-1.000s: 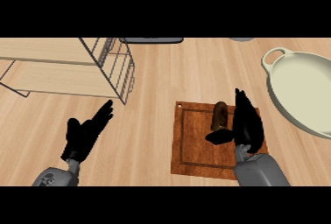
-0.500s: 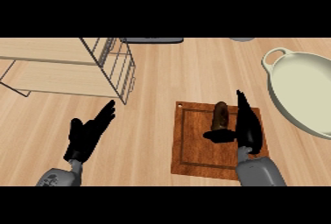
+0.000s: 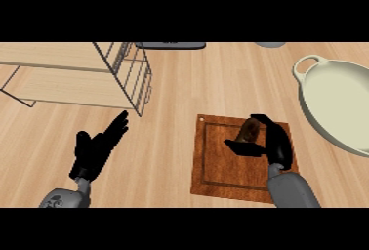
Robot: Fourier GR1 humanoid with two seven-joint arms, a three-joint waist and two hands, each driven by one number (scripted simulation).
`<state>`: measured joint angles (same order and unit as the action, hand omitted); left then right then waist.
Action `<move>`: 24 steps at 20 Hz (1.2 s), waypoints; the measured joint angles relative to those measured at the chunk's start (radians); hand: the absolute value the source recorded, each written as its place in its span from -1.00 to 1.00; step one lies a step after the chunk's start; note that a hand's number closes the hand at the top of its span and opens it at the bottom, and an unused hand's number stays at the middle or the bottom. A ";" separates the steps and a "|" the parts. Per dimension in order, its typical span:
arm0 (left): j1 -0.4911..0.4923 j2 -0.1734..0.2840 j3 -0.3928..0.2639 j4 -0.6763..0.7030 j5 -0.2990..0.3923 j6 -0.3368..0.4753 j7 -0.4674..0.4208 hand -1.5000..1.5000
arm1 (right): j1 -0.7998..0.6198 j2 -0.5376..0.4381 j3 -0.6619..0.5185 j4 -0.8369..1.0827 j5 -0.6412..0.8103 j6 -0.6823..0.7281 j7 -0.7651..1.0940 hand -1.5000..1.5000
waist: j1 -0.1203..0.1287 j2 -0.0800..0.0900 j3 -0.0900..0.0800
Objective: Pick the sweet potato from the cutting board and place it in the pot
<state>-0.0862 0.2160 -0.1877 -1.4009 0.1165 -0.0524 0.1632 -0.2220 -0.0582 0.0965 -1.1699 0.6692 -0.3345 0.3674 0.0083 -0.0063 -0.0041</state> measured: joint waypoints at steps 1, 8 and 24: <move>0.004 -0.003 0.006 0.015 -0.008 -0.006 -0.019 0.00 | 0.000 -0.004 -0.004 0.006 -0.004 0.001 -0.022 1.00 | 0.000 -0.001 0.000; -0.019 -0.005 0.043 0.032 -0.014 -0.029 -0.010 0.00 | 0.005 0.023 -0.043 0.089 -0.071 -0.081 -0.210 1.00 | -0.003 -0.009 -0.008; 0.044 -0.001 0.086 0.026 -0.013 -0.023 -0.035 0.00 | 0.269 -0.403 -0.504 0.082 -0.684 0.436 -0.818 1.00 | -0.085 -0.003 0.012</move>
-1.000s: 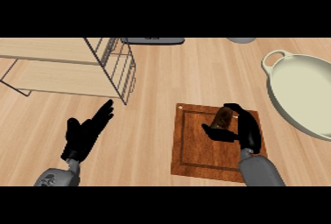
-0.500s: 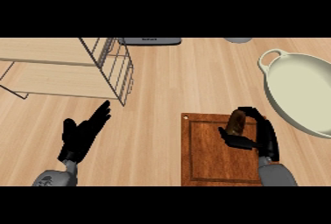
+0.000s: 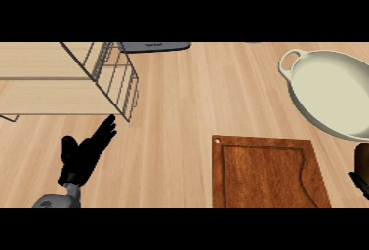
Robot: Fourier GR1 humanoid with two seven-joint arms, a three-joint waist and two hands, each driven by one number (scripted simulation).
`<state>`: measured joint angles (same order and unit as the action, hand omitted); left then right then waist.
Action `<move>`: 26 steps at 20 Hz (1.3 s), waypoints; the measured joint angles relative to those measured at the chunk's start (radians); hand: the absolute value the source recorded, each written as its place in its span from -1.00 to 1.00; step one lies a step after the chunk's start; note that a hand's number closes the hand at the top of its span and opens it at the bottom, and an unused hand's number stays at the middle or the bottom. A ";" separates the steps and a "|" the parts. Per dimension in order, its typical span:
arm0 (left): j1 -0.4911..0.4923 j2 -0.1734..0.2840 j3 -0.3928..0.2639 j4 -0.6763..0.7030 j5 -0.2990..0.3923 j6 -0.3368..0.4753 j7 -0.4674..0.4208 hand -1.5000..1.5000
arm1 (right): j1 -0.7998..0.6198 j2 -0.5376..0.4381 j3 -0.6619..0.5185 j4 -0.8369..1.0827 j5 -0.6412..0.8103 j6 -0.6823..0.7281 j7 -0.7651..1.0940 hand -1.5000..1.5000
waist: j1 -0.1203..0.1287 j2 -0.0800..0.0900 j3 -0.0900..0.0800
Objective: Pick the sweet potato from the cutting board and place it in the pot
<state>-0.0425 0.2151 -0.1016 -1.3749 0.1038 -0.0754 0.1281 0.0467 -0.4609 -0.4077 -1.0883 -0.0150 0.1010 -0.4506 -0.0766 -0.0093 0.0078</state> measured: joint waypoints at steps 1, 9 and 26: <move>-0.006 -0.003 -0.003 0.000 -0.002 0.001 0.002 0.00 | 0.012 -0.043 -0.037 0.032 -0.032 0.051 -0.036 1.00 | 0.006 0.002 0.000; -0.029 -0.018 -0.025 0.000 -0.015 -0.020 0.002 0.00 | 0.019 -0.287 -0.173 0.404 -0.024 0.183 -0.361 1.00 | 0.068 0.011 -0.003; -0.044 -0.033 -0.004 -0.001 -0.041 -0.046 0.020 0.00 | -0.240 -0.496 -0.081 0.395 0.115 0.061 -0.171 1.00 | 0.083 0.009 -0.009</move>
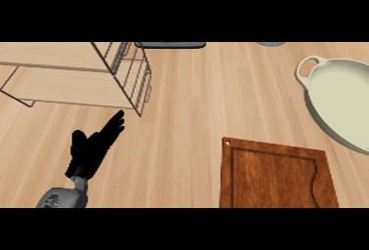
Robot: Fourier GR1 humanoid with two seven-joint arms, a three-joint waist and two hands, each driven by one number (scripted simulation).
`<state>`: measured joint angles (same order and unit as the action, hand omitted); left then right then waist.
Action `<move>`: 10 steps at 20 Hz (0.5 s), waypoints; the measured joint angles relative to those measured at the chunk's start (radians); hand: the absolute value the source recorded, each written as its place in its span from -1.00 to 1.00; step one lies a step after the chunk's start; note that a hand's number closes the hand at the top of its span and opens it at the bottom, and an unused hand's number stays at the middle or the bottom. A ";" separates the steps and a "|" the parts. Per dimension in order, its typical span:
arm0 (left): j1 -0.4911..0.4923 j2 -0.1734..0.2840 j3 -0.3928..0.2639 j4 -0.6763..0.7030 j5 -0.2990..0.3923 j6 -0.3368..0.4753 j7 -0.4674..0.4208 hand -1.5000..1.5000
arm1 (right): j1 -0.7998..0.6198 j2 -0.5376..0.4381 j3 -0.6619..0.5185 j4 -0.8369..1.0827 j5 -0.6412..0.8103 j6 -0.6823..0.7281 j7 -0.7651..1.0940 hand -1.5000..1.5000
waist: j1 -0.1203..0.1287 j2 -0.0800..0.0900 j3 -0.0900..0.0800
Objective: Pick the sweet potato from the cutting board and place it in the pot
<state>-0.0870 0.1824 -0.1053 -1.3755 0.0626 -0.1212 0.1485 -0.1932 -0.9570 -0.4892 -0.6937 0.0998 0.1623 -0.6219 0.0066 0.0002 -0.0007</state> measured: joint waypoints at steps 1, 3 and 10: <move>0.008 0.001 0.001 0.007 -0.003 -0.005 -0.018 0.00 | -0.021 -0.004 0.019 -0.019 0.015 -0.007 0.036 1.00 | 0.002 0.000 0.000; 0.000 0.004 0.007 0.011 0.000 -0.013 -0.016 0.00 | -0.075 -0.012 0.058 -0.027 0.051 -0.016 0.096 1.00 | 0.006 0.001 0.000; -0.013 -0.019 -0.001 0.011 -0.016 -0.008 -0.001 0.00 | -0.245 0.031 0.207 -0.032 0.194 -0.068 0.257 1.00 | 0.015 0.003 0.000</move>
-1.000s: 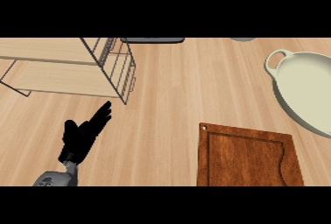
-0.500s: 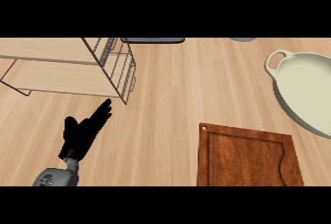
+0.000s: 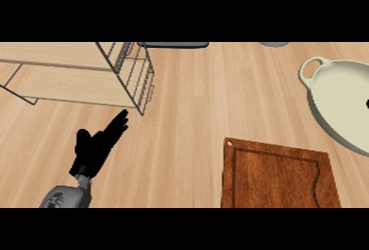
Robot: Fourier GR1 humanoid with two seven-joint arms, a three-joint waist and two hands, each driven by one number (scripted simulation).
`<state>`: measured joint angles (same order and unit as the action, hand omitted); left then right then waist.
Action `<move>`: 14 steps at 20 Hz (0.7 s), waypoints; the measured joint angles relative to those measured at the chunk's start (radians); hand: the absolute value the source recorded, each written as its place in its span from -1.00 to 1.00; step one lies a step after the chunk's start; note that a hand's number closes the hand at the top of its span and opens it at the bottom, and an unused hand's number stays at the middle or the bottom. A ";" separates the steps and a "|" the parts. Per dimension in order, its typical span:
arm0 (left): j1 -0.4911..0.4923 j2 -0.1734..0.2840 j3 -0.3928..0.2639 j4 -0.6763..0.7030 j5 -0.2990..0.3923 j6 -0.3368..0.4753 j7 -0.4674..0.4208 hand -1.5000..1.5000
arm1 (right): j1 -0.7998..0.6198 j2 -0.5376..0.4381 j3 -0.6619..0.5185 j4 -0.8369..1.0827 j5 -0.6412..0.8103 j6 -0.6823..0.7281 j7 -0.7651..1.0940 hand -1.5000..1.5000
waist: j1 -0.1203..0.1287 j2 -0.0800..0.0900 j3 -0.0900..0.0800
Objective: Pick the sweet potato from the cutting board and place it in the pot
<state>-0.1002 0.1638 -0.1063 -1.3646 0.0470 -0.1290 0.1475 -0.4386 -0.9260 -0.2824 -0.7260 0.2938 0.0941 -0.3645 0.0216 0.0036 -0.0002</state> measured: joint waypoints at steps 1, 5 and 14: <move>0.002 0.002 0.004 -0.001 0.001 -0.003 -0.001 0.00 | -0.025 0.012 0.019 0.008 0.021 -0.008 0.015 1.00 | 0.000 0.000 0.000; -0.020 -0.005 0.004 0.018 -0.002 -0.009 0.000 0.00 | -0.108 0.028 0.108 0.051 0.141 -0.062 0.076 1.00 | 0.008 0.004 0.000; -0.020 -0.022 -0.010 0.012 -0.018 -0.004 -0.002 0.00 | -0.243 0.095 0.307 0.204 0.405 -0.069 0.275 1.00 | 0.025 0.009 0.001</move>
<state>-0.1198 0.1420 -0.1164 -1.3529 0.0287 -0.1332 0.1456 -0.6813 -0.8307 0.0246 -0.5218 0.6988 0.0254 -0.0890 0.0469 0.0122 0.0004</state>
